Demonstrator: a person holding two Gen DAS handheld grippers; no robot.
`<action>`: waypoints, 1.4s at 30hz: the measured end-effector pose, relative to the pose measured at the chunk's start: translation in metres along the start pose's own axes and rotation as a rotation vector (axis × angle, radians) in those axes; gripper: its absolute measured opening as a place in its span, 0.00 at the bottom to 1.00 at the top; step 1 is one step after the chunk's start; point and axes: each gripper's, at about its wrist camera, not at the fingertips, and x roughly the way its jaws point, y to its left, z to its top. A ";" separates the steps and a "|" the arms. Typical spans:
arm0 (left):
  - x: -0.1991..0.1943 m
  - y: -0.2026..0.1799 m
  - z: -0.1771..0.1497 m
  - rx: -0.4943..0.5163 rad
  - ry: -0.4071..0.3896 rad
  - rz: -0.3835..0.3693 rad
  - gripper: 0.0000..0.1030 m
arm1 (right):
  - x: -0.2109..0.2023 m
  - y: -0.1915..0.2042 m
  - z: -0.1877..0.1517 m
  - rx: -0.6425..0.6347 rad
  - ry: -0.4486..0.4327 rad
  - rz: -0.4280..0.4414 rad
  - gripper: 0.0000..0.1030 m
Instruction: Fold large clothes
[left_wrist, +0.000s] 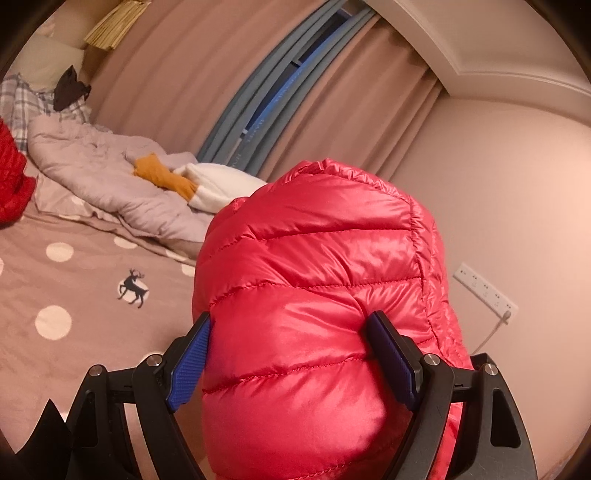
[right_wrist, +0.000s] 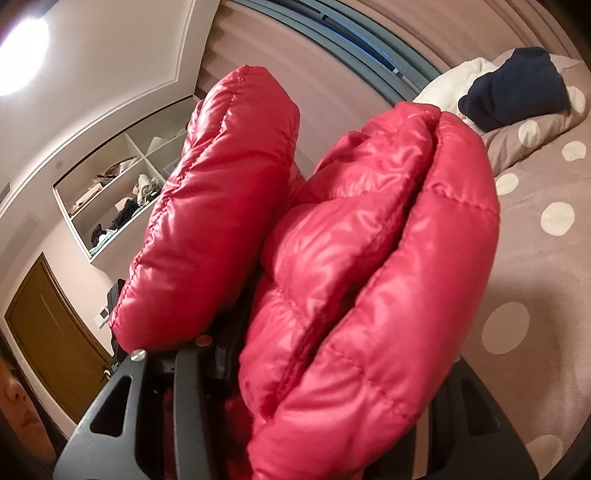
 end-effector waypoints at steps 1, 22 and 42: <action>-0.002 -0.001 -0.001 -0.002 0.002 0.000 0.80 | 0.000 0.000 0.000 -0.001 0.000 -0.003 0.46; -0.008 0.021 0.005 -0.013 0.011 0.041 0.80 | 0.026 0.017 0.001 -0.047 0.044 -0.031 0.47; 0.024 0.054 0.021 0.004 -0.028 0.095 0.80 | 0.070 -0.003 0.021 -0.045 0.079 -0.110 0.47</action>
